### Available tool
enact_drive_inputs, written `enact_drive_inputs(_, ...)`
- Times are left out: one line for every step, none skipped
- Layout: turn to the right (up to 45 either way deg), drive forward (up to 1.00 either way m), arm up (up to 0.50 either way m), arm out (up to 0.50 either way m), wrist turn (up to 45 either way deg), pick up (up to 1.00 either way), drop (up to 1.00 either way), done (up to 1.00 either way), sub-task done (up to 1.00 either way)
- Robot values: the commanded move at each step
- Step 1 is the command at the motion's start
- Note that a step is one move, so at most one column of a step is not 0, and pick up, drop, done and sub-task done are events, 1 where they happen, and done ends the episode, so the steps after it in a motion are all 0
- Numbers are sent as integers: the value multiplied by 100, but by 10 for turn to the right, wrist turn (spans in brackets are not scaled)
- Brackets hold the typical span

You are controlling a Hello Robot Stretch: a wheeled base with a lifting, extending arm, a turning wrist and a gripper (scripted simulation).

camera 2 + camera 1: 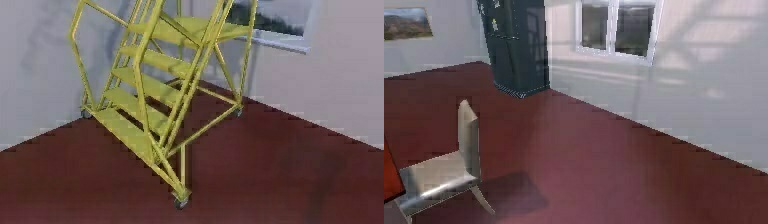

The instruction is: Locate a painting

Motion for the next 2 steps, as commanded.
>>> enact_drive_inputs(0,100,0,0,0,0,0,0,0)
enact_drive_inputs(-30,0,0,0,0,0,0,0,0)
